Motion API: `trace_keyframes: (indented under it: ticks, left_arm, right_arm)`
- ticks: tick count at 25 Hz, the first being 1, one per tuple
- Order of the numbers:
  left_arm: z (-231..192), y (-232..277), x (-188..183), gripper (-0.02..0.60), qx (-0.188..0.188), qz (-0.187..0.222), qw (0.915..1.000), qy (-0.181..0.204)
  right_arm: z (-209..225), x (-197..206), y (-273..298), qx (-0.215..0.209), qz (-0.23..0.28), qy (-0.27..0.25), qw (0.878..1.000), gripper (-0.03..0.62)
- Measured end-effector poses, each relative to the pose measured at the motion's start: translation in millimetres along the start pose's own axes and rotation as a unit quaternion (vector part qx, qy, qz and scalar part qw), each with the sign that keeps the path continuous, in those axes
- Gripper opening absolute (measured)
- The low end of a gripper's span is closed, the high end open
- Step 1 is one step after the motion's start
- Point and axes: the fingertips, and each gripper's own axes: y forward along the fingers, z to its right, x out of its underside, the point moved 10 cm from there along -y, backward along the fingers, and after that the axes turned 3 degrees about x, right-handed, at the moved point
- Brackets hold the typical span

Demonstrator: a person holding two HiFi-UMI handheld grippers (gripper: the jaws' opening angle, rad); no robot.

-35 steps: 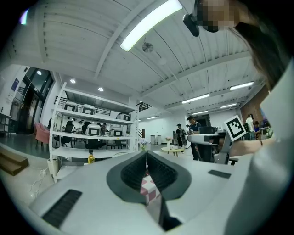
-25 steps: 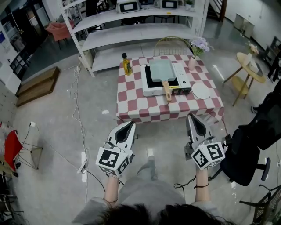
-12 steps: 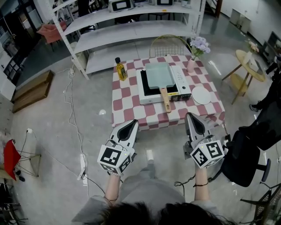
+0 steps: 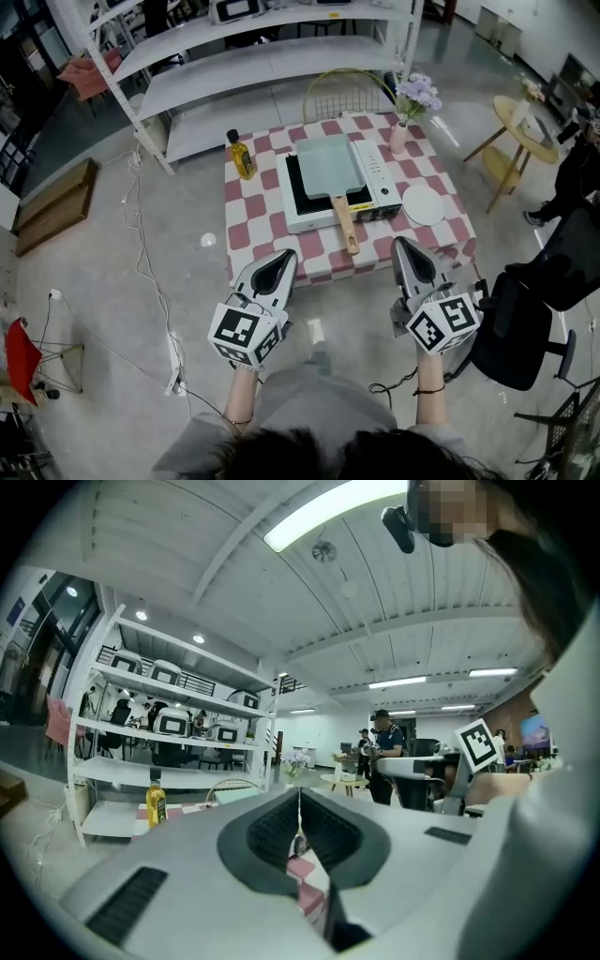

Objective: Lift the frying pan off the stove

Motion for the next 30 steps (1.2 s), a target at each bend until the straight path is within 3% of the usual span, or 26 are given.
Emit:
trace_keyframes:
  ticks: [10, 23, 30]
  left_arm:
    - [-12.7, 38.1, 4.2, 0.028, 0.037, -0.016, 0.9991, -0.010]
    - [-29.0, 50.3, 13.0, 0.029, 0.027, -0.036, 0.9983, -0.038]
    - [-36.7, 60.6, 24.0, 0.028, -0.002, -0.058, 0.9966, -0.059]
  right_arm:
    - [8.9, 10.1, 22.2, 0.010, -0.014, 0.012, 1.000, 0.021]
    - [26.7, 17.5, 43.0, 0.020, -0.037, 0.030, 0.999, 0.022]
    - [47.4, 20.0, 64.6, 0.013, -0.052, 0.036, 0.998, 0.021]
